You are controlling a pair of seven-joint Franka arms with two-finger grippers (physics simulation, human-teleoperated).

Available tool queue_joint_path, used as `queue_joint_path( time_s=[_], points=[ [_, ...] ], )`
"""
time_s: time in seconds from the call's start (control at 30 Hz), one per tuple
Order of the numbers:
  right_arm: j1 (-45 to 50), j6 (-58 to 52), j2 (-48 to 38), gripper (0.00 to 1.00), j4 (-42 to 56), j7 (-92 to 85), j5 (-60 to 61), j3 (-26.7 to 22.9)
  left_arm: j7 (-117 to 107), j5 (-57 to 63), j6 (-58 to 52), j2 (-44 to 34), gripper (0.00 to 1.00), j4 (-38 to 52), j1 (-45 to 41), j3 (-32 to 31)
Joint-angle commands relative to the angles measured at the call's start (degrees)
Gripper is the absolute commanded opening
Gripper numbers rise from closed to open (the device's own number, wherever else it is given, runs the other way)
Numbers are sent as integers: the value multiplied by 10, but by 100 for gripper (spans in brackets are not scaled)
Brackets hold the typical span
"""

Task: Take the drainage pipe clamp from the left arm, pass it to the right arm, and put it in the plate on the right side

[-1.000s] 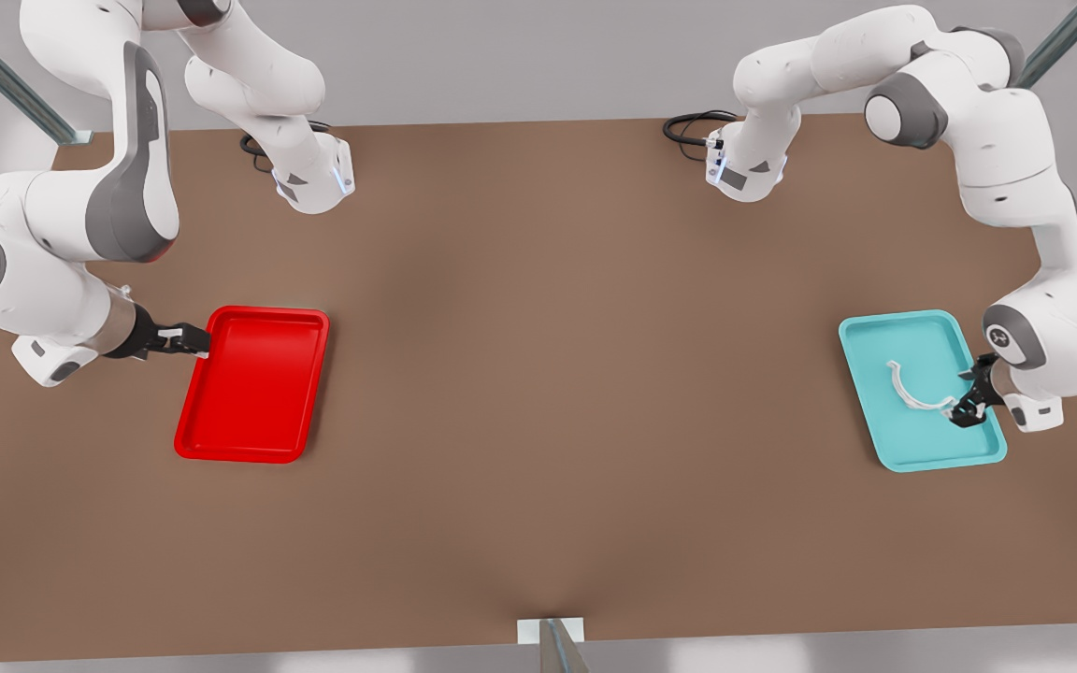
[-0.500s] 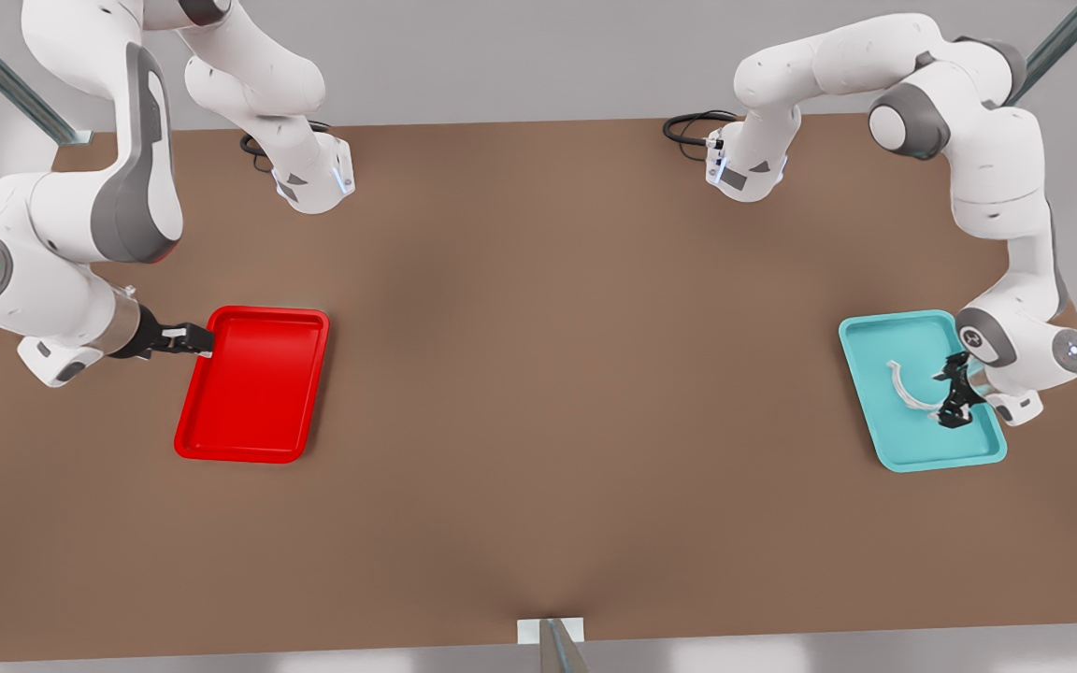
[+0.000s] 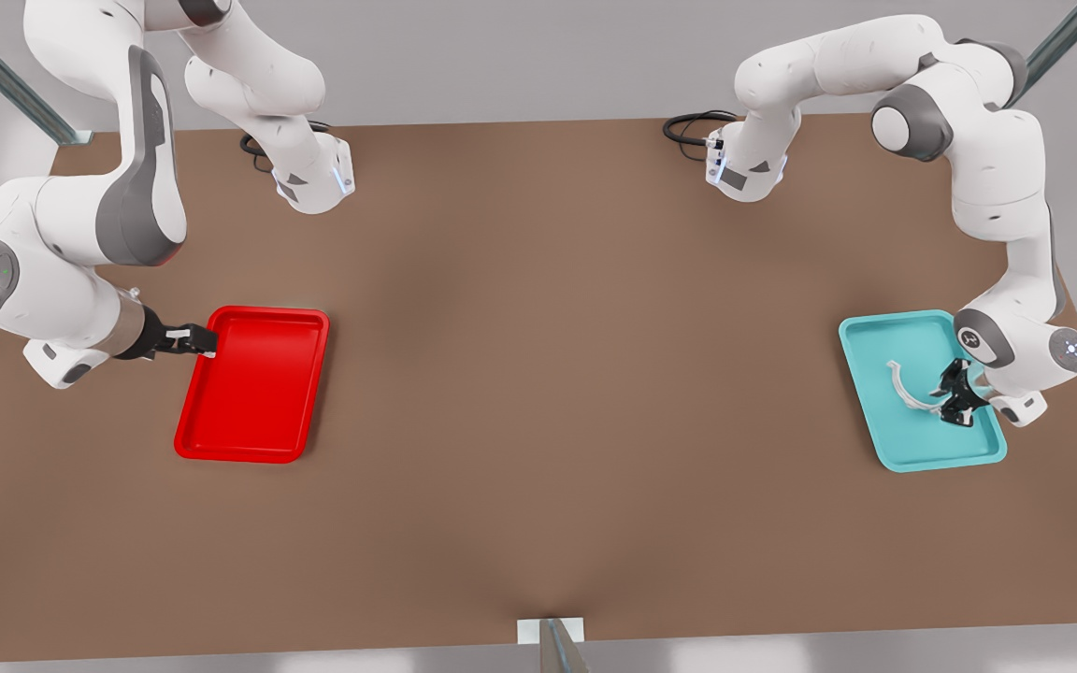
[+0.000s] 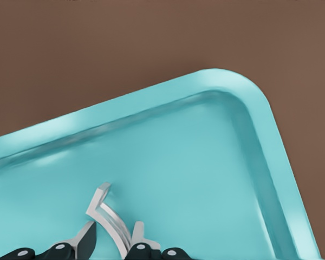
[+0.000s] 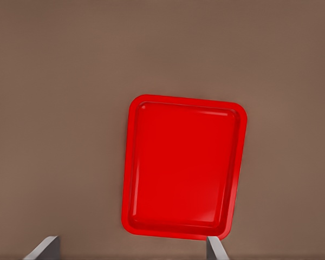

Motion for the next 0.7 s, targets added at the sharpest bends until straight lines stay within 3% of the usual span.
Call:
queue_joint_path(
  time_s=[0.0, 0.07, 0.13, 0.37, 0.53, 0.67],
  points=[
    [0, -1, 0, 100, 0, 0, 0, 0, -20, -8, 5, -1, 41, 0, 0, 0],
    [0, -1, 0, 100, 0, 0, 0, 0, -23, -9, 5, -1, 27, 0, 1, 0],
    [0, -1, 2, 100, 0, 0, 0, 0, -23, -9, 5, -2, 22, 0, 1, 0],
    [1, 2, 5, 100, 2, 0, 0, 1, -20, -10, -46, -45, 21, 1, -14, 0],
    [40, 57, 98, 100, 74, 8, 41, 1, -30, -9, -207, -150, 21, 7, -134, 0],
    [97, 202, 151, 100, 67, 13, 84, 1, -222, -4, -330, -120, 21, 141, -168, -112]
  ],
)
